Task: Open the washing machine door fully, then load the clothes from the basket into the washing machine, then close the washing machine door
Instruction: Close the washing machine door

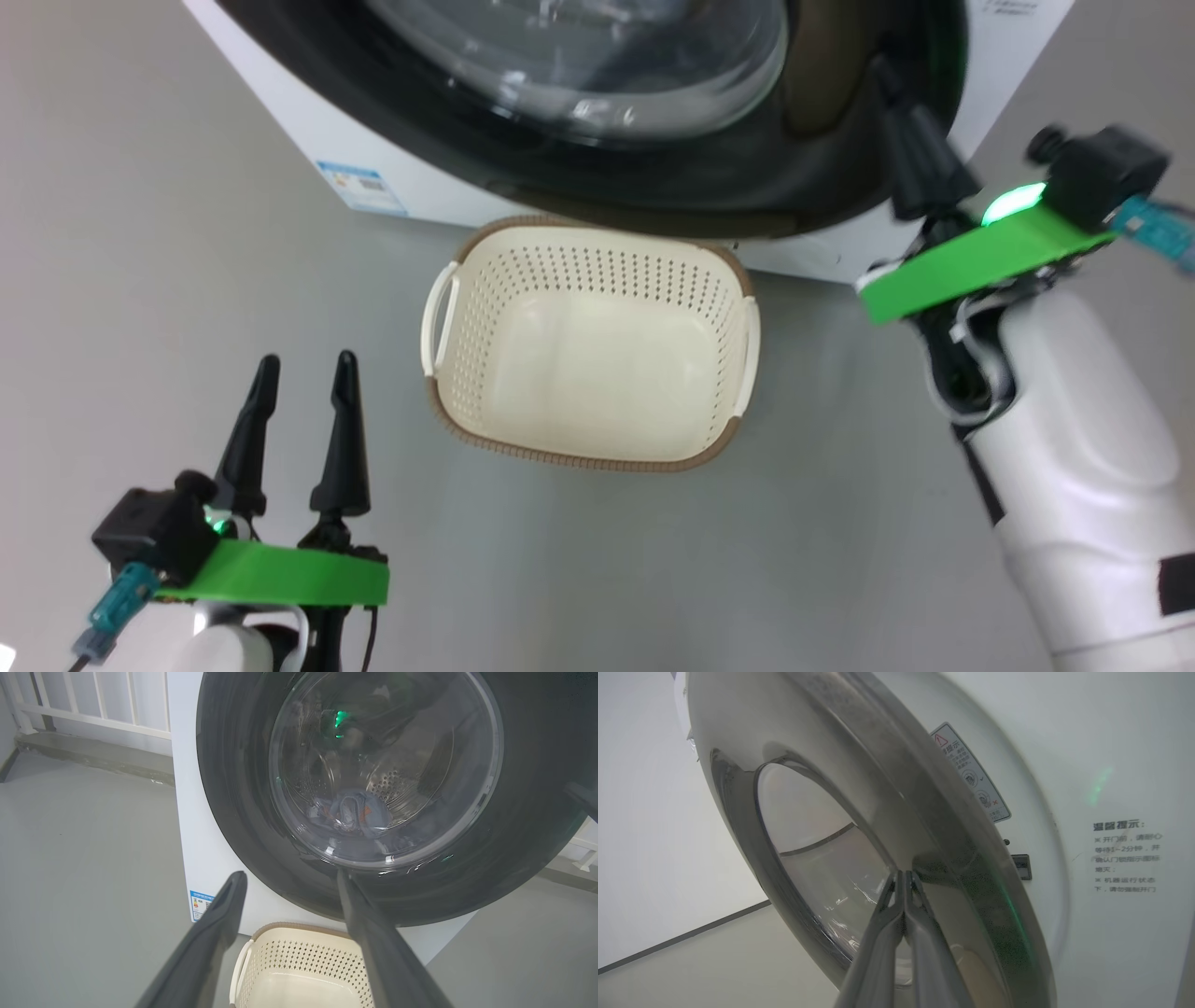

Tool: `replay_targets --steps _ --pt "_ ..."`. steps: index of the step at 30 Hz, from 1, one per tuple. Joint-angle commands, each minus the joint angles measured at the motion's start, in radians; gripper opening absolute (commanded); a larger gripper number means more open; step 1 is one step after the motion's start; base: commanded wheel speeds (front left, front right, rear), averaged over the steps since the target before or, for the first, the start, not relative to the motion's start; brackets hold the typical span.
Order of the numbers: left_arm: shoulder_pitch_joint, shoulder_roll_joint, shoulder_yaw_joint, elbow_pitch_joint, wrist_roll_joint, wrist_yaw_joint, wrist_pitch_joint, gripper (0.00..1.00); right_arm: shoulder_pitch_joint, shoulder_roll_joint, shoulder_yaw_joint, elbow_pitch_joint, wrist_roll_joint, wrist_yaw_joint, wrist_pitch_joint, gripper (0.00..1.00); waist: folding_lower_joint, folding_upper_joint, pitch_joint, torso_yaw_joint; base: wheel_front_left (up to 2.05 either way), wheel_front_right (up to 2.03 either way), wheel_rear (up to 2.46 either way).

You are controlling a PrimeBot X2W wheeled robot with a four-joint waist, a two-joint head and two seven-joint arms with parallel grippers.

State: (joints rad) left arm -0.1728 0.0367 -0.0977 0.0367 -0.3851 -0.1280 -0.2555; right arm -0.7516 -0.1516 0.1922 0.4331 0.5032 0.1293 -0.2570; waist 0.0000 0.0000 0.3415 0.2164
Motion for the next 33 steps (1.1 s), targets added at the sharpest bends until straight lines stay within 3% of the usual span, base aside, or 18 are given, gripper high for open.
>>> replay_targets --steps 1,15,28,30,31,32,33 --pt "-0.027 0.014 0.027 -0.027 -0.006 -0.003 -0.006 1.00 -0.026 0.008 -0.002 -0.017 -0.005 0.001 -0.005 0.00 0.0000 0.0000 0.024 0.017 0.00 0.00 0.00" --pt "-0.074 0.014 0.004 -0.030 -0.023 -0.003 -0.006 1.00 -0.158 0.006 -0.138 0.030 -0.026 0.001 -0.005 0.00 0.0000 0.0000 0.074 0.056 0.00 0.00 0.00" --pt "-0.058 0.014 0.020 0.015 -0.005 -0.003 -0.006 1.00 -0.080 0.010 -0.067 0.036 -0.028 0.001 -0.005 0.00 0.0000 0.0000 0.038 0.035 0.00 0.00 0.00" --pt "-0.052 0.014 0.029 0.029 0.002 -0.003 -0.006 1.00 -0.049 0.009 -0.051 0.034 -0.027 0.001 -0.005 0.39 0.0000 0.0000 0.024 0.026 0.00 0.00 0.00" --pt "-0.049 0.014 0.032 0.036 0.004 -0.003 -0.006 1.00 -0.034 0.010 -0.044 0.033 -0.026 0.001 -0.005 0.49 0.0000 0.0000 0.018 0.021 0.00 0.00 0.00" --pt "-0.046 0.014 0.036 0.041 0.007 -0.003 -0.006 1.00 -0.019 0.010 -0.040 0.031 -0.026 0.001 -0.005 0.92 0.0000 0.0000 0.012 0.016 0.00 0.00 0.00" --pt "-0.043 0.016 0.039 0.047 0.010 -0.003 -0.006 1.00 -0.003 0.010 -0.034 0.031 -0.026 0.001 -0.005 1.00 0.0000 0.0000 0.006 0.010 0.00 0.00 0.00"
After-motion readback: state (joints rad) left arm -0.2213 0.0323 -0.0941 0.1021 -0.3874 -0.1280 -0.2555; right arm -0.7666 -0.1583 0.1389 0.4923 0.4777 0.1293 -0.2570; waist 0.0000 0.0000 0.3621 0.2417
